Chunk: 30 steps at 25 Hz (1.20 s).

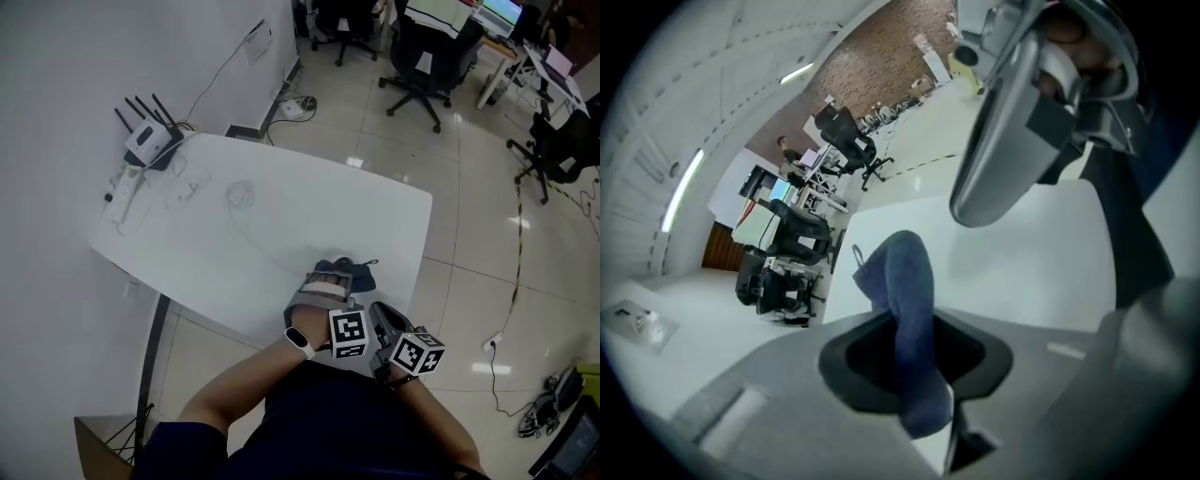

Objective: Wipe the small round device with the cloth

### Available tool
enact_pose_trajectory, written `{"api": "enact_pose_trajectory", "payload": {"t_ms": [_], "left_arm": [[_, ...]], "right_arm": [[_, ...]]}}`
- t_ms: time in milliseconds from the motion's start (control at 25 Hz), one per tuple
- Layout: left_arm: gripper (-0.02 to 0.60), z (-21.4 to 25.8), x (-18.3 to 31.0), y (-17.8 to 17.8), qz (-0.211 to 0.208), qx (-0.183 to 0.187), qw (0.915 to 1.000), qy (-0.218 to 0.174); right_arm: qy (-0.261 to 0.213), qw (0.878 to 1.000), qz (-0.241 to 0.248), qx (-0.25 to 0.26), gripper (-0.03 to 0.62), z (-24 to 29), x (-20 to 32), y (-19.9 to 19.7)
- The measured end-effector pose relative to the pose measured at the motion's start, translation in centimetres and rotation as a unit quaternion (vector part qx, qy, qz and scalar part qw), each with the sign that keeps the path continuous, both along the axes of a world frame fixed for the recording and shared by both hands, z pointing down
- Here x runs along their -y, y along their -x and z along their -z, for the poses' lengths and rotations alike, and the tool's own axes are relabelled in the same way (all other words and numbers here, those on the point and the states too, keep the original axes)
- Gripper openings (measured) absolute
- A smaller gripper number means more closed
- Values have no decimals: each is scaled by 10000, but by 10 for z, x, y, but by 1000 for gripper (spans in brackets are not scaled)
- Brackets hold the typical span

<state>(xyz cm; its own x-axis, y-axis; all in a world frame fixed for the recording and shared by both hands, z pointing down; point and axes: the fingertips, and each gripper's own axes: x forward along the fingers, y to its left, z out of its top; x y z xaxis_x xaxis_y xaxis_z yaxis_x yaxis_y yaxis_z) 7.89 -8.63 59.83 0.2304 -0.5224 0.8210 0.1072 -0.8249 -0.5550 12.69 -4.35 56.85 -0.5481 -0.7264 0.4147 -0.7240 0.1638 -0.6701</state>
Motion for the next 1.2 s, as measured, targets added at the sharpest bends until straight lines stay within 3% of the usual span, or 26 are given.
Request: {"api": "enact_pose_trajectory", "payload": {"t_ms": [200,360,440,520,600,680,760,840,960,1000,1040,1080,1120,1160,1200], "left_arm": [[83,-10,-13,0,267,-335,9987,288],[83,-21,-20,3,170,-460,9983,312],[83,-24,-26,3,208,-649,9963,517],[83,-24,-34,5,403,-993,9902,899],[83,-23,-43,11,713,-1457,9762,1442],[83,-23,-55,16,1117,-1999,9485,2191],[83,-25,-68,23,1614,-2516,9030,3087],[84,-24,-80,32,2154,-2906,8427,3989],[84,-27,-95,46,2727,-3268,7449,5137],[84,-32,-96,51,2866,-3351,7182,5383],[84,-38,-95,58,3020,-3395,6988,5525],[84,-46,-91,67,3189,-3393,6878,5568],[84,-54,-87,77,3360,-3349,6850,5529],[84,-63,-81,89,3522,-3274,6893,5419],[86,-70,-74,101,3669,-3180,7004,5231]], "right_arm": [[-50,9999,-142,-23,38,4,-2,-6],[0,9998,-216,-58,37,3,-4,-6],[25,9997,-226,-74,37,2,-6,-4],[26,9996,-251,-85,37,2,-7,-1],[29,9994,-318,-90,37,1,-8,0],[68,9991,-419,-96,37,-1,-9,0],[131,9985,-518,-87,37,-4,-11,-1],[207,9978,-620,-66,37,-7,-12,-1],[318,9967,-749,-27,37,-14,-14,5],[354,9964,-776,-30,37,-16,-14,7],[390,9961,-794,-39,37,-18,-15,9],[424,9959,-803,-48,37,-19,-15,11],[452,9957,-806,-55,37,-20,-16,14],[470,9956,-805,-62,37,-21,-16,16],[481,9956,-803,-72,37,-21,-16,18]]}}
